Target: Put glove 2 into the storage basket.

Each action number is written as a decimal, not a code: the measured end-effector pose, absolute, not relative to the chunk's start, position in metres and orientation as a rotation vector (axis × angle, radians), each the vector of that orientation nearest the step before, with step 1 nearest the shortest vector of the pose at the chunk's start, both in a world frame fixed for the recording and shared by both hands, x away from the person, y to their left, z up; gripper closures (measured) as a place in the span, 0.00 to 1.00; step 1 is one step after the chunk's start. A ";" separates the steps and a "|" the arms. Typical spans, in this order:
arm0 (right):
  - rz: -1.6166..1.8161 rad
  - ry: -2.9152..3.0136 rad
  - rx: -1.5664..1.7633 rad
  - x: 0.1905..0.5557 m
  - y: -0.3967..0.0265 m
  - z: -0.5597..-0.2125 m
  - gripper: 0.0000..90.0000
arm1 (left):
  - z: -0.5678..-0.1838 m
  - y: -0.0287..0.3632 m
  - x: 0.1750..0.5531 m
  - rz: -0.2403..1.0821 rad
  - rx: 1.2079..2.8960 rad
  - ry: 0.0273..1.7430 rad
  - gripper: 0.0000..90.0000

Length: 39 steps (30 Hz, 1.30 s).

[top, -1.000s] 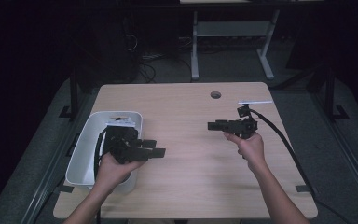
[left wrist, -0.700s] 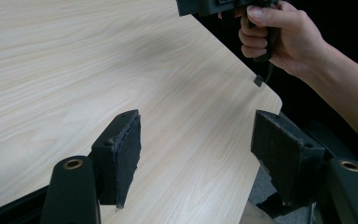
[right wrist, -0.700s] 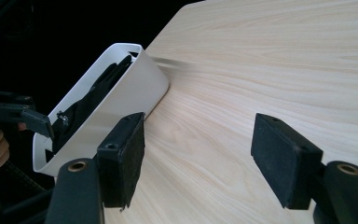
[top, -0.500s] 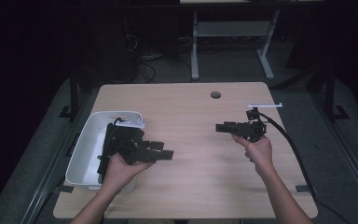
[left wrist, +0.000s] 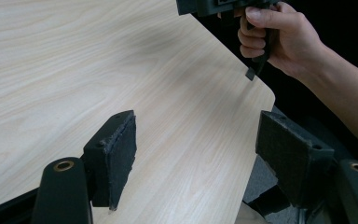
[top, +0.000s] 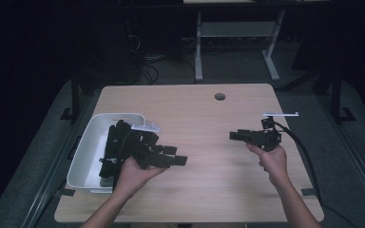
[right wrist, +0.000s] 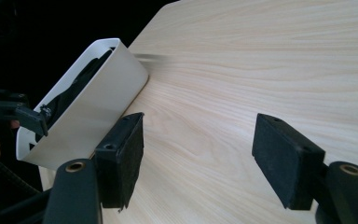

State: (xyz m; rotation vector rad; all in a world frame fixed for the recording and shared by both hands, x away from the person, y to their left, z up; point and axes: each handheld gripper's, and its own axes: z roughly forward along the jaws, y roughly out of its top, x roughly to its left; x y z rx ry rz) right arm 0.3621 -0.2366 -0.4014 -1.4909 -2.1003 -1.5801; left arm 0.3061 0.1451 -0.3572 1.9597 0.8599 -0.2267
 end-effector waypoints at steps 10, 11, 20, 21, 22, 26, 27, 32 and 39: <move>-1.586 -2.090 -1.519 0.355 -0.252 -0.413 0.36 | -0.364 0.136 0.305 -0.239 1.966 0.852 0.30; -1.586 -2.090 -1.519 0.355 -0.252 -0.413 0.36 | -0.364 0.136 0.305 -0.239 1.966 0.852 0.30; -1.589 -2.058 -1.556 0.348 -0.266 -0.419 0.36 | -0.373 0.125 0.305 -0.250 1.973 0.842 0.28; -1.589 -2.058 -1.556 0.348 -0.266 -0.419 0.36 | -0.374 0.124 0.305 -0.252 1.977 0.840 0.28; -1.590 -2.052 -1.565 0.346 -0.270 -0.421 0.36 | -0.376 0.122 0.304 -0.254 1.978 0.841 0.28; -1.581 -2.050 -1.580 0.342 -0.276 -0.425 0.35 | -0.379 0.118 0.303 -0.254 1.984 0.836 0.28; -1.581 -2.050 -1.580 0.342 -0.276 -0.425 0.35 | -0.379 0.118 0.303 -0.254 1.984 0.836 0.28; -1.582 -2.040 -1.600 0.336 -0.285 -0.432 0.35 | -0.384 0.113 0.301 -0.254 1.990 0.828 0.28; -1.581 -2.039 -1.614 0.330 -0.293 -0.439 0.35 | -0.390 0.111 0.299 -0.256 1.991 0.831 0.28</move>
